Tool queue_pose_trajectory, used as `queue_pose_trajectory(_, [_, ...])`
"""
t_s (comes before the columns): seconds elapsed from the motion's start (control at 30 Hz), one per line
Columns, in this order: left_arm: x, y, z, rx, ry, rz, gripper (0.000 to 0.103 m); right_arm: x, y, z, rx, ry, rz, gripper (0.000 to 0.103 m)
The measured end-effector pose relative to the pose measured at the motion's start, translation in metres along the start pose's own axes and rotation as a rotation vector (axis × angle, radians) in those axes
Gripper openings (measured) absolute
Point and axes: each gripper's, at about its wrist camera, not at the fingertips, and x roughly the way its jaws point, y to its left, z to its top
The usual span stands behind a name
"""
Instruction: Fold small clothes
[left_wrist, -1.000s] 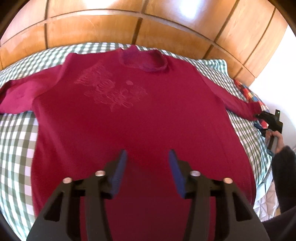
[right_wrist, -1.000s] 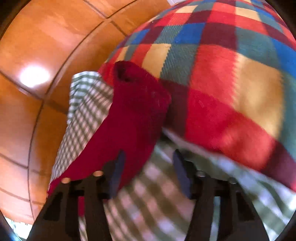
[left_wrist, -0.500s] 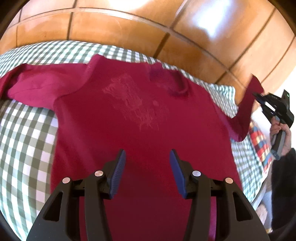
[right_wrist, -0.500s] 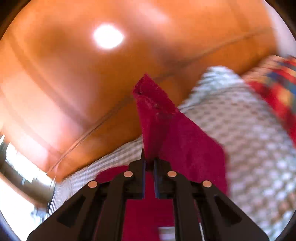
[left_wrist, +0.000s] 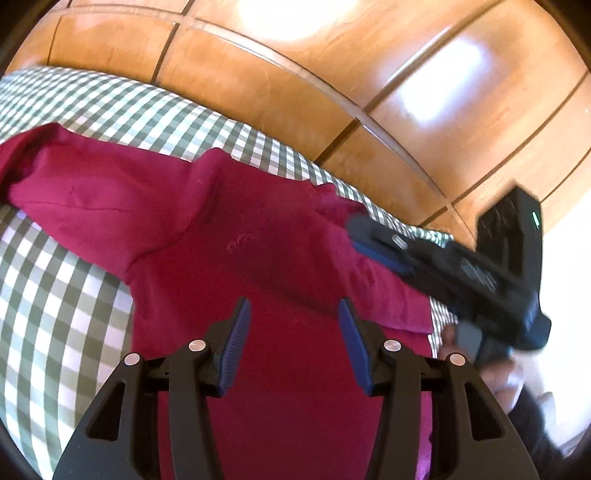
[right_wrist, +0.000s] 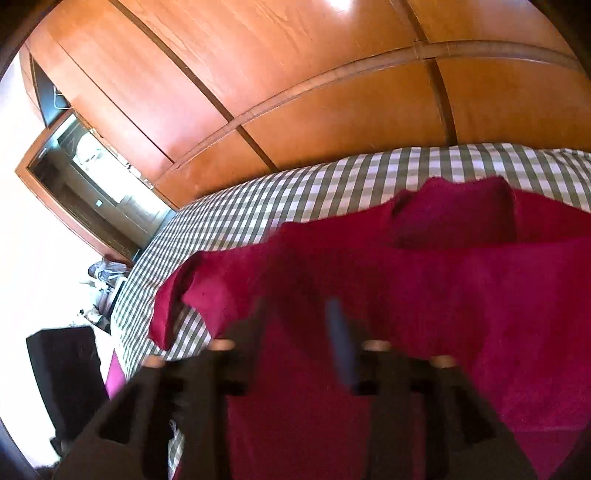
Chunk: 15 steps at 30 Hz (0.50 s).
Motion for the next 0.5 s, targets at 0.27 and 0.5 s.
queue_pose_trajectory(0.27, [0.030, 0.020, 0.022, -0.025, 0.003, 0.081, 0.060, -0.102, -0.071, -0.056, 0.072, -0.121, -0.269, 0.065])
queue_pose_trajectory(0.5, [0.071, 0.034, 0.041, -0.058, 0.051, 0.136, 0.038, -0.131, -0.144, -0.098, 0.214, -0.103, -0.470, 0.065])
